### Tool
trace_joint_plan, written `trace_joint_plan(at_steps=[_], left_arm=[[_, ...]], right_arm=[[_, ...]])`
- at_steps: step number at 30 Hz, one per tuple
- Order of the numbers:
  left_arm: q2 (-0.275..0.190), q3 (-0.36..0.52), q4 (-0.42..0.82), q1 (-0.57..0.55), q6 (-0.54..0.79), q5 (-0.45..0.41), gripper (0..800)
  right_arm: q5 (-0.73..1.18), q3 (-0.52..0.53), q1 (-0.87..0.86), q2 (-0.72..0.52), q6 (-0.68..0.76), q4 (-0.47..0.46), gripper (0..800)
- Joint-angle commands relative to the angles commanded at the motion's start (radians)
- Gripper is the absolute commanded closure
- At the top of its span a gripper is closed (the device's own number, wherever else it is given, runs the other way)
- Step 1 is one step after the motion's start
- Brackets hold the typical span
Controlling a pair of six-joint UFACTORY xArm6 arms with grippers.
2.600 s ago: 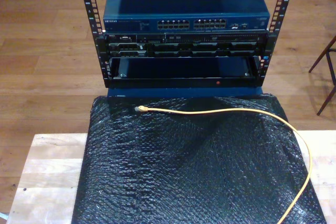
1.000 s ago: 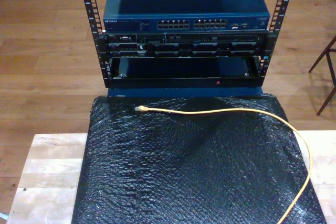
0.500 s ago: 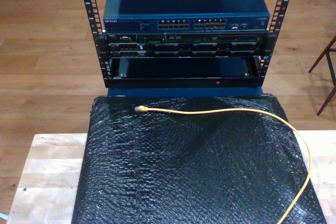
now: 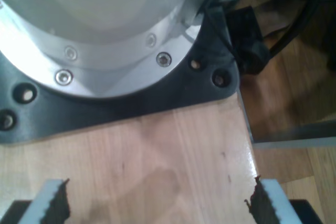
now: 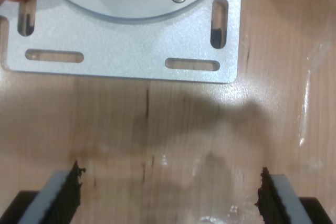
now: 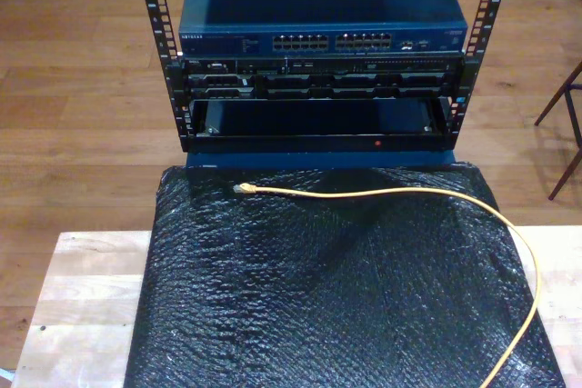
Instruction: Grab the cable and plug it in
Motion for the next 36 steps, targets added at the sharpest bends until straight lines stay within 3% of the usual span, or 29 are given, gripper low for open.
trace_joint_plan(at_steps=[6,11,20,29,36], left_arm=[[-0.008,-0.028,0.003,-0.002,-0.002,0.021,0],[-0.009,-0.078,0.003,-0.005,0.000,0.120,0],[-0.012,-0.147,-0.005,-0.017,-0.009,0.215,0],[-0.011,-0.264,-0.081,-0.140,-0.074,0.396,0],[-0.008,-0.319,-0.149,-0.244,-0.181,0.445,0]], right_arm=[[0.031,-0.014,0.000,-0.060,0.002,0.000,3],[0.149,-0.103,0.000,-0.061,0.006,0.000,3],[0.258,-0.249,0.002,-0.041,0.109,0.008,3],[0.328,-0.368,0.041,0.015,0.238,0.020,3],[0.374,-0.473,0.133,0.103,0.362,0.077,3]])
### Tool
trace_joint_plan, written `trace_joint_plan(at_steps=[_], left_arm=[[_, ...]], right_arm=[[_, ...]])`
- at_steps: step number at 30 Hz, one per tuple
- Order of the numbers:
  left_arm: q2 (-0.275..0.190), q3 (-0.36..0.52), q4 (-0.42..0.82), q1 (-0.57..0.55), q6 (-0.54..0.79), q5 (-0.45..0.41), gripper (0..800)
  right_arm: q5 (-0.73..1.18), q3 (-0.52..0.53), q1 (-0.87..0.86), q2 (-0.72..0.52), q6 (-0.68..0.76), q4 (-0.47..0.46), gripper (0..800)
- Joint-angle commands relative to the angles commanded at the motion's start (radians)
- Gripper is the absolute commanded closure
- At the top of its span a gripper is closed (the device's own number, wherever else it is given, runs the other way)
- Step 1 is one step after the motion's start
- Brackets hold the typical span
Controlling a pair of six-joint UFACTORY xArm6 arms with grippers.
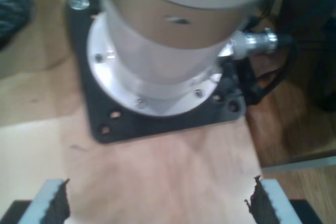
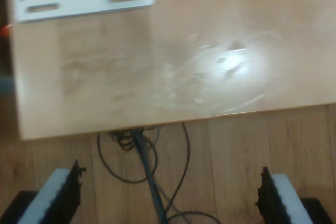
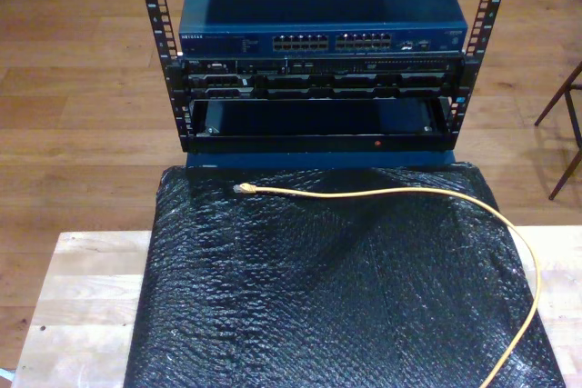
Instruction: Grab the cable and plug it in
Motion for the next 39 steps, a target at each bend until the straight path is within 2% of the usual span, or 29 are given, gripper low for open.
trace_joint_plan(at_steps=[8,15,20,30,39], left_arm=[[0.005,-0.044,-0.034,-0.135,-0.143,0.040,0],[0.006,-0.077,-0.103,-0.189,-0.199,0.078,0],[0.009,-0.100,-0.161,-0.227,-0.239,0.091,0],[0.009,-0.124,-0.213,-0.405,-0.430,0.101,0],[0.009,-0.140,-0.287,-0.494,-0.522,0.100,0]], right_arm=[[0.121,-0.155,0.055,0.071,0.124,0.114,4],[0.262,-0.295,0.147,0.167,0.293,0.189,4],[0.273,-0.316,0.190,0.167,0.358,0.247,3],[0.295,-0.368,0.304,0.169,0.483,0.284,3],[0.298,-0.405,0.364,0.172,0.554,0.305,4]])
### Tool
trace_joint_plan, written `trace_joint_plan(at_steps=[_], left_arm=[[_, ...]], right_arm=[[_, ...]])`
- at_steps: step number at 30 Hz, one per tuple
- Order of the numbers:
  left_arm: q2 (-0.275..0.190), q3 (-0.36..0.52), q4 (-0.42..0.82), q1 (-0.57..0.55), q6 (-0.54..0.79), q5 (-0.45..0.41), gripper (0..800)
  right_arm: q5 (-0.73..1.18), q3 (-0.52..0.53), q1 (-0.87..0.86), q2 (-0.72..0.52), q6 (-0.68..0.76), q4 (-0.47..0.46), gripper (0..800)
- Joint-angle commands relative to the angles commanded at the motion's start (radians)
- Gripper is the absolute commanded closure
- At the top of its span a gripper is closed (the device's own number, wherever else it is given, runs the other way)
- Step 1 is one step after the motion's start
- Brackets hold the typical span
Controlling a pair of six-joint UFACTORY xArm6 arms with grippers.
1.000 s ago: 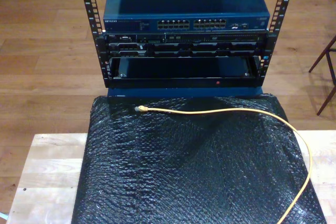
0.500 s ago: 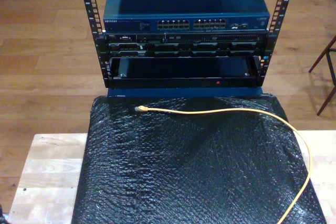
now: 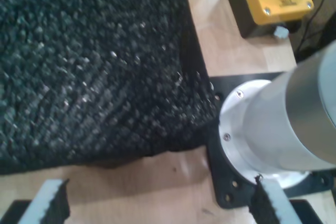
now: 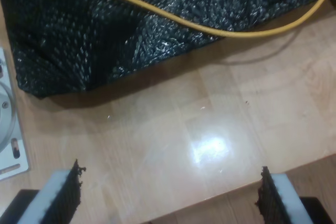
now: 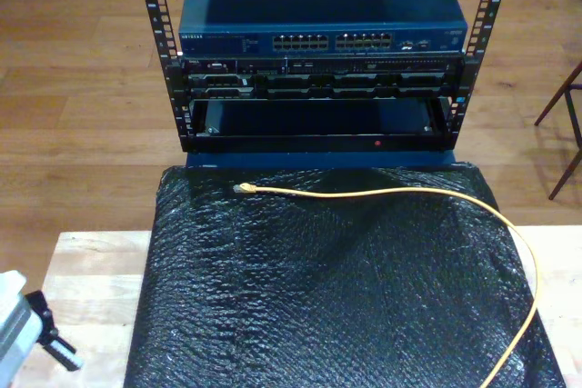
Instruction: Grab the cable and plug it in
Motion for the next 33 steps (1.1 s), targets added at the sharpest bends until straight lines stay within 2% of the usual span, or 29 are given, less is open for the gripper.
trace_joint_plan(at_steps=[6,10,22,33], left_arm=[[0.008,0.002,0.000,-0.066,-0.089,-0.012,0],[0.025,0.000,-0.009,-0.071,-0.140,-0.038,0],[0.028,0.000,-0.054,-0.155,-0.258,-0.086,0],[0.049,0.000,-0.072,-0.192,-0.304,-0.129,0]], right_arm=[[0.000,-0.023,0.031,0.017,0.031,0.023,4],[-0.002,-0.041,0.052,0.031,0.075,0.051,4],[-0.011,-0.083,0.167,0.052,0.166,0.060,4],[-0.051,-0.121,0.302,0.110,0.264,0.083,4]])
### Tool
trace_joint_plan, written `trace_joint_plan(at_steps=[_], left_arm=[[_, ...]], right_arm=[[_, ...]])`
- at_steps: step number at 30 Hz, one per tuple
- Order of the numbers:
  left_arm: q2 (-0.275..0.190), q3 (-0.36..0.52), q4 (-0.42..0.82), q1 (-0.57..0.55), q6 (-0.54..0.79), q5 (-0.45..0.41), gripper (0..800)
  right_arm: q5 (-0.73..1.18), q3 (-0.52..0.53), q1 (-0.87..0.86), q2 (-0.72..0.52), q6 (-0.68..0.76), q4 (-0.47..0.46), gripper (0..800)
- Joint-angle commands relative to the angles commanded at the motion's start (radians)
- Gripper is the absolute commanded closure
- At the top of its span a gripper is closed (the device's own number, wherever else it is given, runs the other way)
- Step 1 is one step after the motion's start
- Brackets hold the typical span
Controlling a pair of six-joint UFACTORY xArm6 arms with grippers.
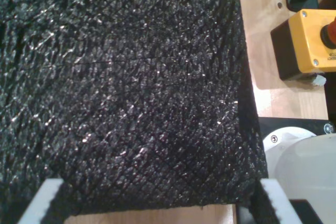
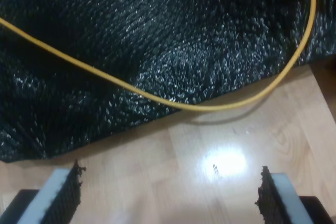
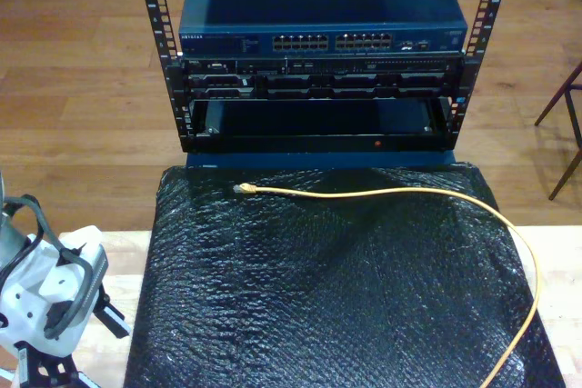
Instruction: Grab the cable and plug it in
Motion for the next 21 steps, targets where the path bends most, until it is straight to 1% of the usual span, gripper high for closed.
trace_joint_plan(at_steps=[3,7,10,17,21], left_arm=[[0.017,0.002,-0.002,-0.002,-0.008,-0.018,0],[0.040,0.005,-0.031,-0.014,-0.018,-0.046,0],[0.041,0.008,-0.055,-0.015,-0.020,-0.054,0],[0.043,-0.006,-0.057,-0.017,-0.020,-0.057,0],[0.066,-0.035,-0.057,-0.017,-0.021,-0.058,0]], right_arm=[[-0.015,-0.008,0.021,0.009,0.015,0.023,4],[-0.089,-0.008,0.092,0.017,0.048,0.021,4],[-0.146,-0.008,0.144,0.034,0.078,0.021,4],[-0.242,-0.012,0.285,0.075,0.166,0.017,4],[-0.290,-0.012,0.364,0.095,0.213,0.015,4]])
